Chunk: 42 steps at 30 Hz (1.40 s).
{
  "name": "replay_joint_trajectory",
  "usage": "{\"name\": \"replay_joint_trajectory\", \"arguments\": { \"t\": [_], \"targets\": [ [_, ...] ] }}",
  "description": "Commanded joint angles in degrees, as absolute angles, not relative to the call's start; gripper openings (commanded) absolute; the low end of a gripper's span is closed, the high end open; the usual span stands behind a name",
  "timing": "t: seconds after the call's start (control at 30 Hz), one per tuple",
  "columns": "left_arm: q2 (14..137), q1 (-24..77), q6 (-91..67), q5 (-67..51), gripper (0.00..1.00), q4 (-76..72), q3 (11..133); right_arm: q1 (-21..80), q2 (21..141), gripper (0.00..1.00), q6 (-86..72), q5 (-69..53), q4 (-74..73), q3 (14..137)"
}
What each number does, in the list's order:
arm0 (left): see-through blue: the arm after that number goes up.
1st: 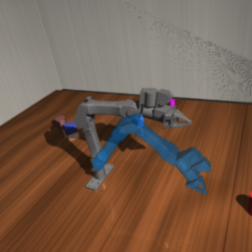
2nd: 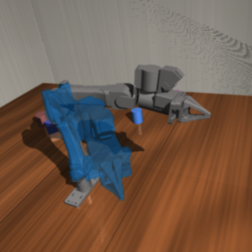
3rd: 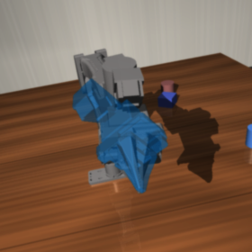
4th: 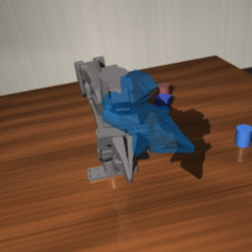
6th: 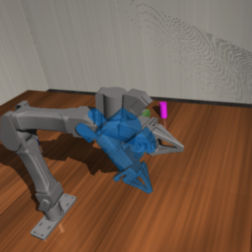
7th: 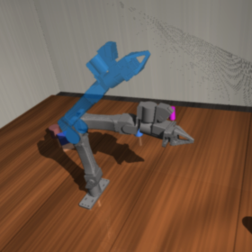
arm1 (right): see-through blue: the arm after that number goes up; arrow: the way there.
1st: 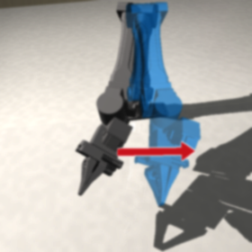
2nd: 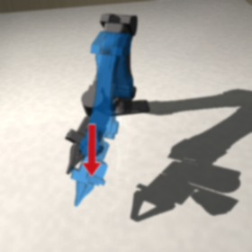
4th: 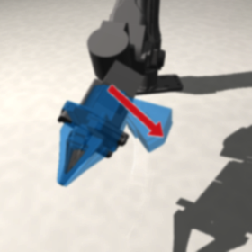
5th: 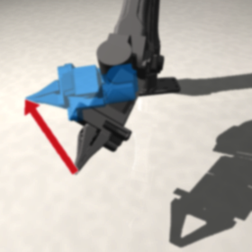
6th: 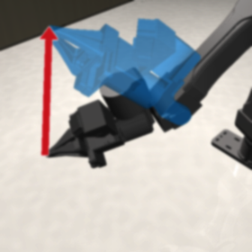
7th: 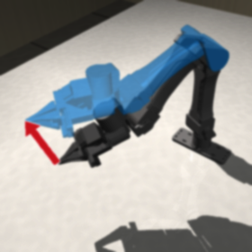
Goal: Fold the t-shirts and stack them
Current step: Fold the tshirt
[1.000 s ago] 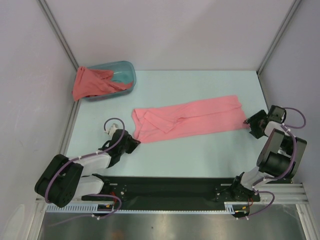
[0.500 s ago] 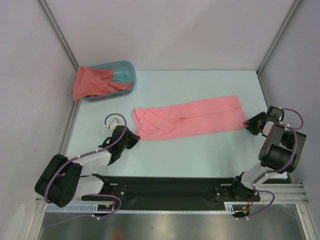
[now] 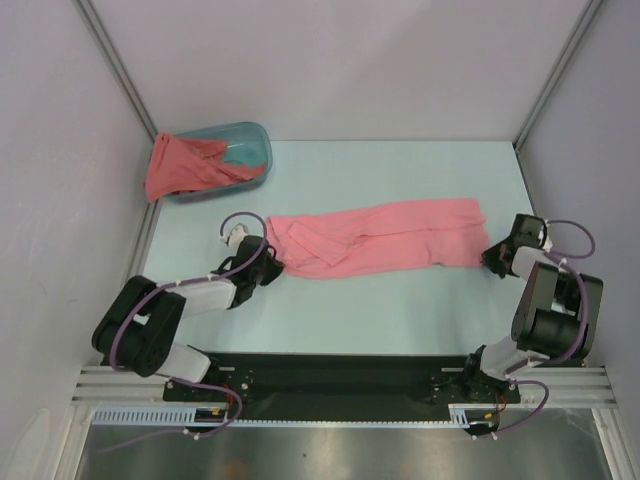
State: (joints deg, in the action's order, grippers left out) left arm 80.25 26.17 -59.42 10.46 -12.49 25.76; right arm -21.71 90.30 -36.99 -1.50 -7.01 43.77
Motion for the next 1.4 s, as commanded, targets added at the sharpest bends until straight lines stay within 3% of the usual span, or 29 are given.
{"name": "replay_joint_trajectory", "arguments": {
  "t": [0.0,0.33,0.83,1.03,1.37],
  "targets": [
    [85.24,25.66,-56.34,13.8,0.0,-12.93,32.32,-16.71,82.11,0.0,-38.84,7.37,-16.42,39.04],
    [103.61,24.35,-51.77,11.78,0.0,-7.47,52.54,-8.35,67.33,0.0,-40.87,8.0,-23.37,31.21],
    [136.04,21.45,-45.53,0.53,0.01,-2.81,101.76,-0.18,55.73,0.0,-43.93,3.25,-30.06,25.4],
    [142.73,17.58,-44.13,-4.65,0.0,-8.43,111.17,12.28,51.24,0.0,-55.17,5.43,-30.76,20.66],
    [141.24,11.78,-38.15,-9.84,0.02,-6.34,115.65,46.21,56.68,0.0,-82.78,16.16,-28.57,21.88]
  ]
}}
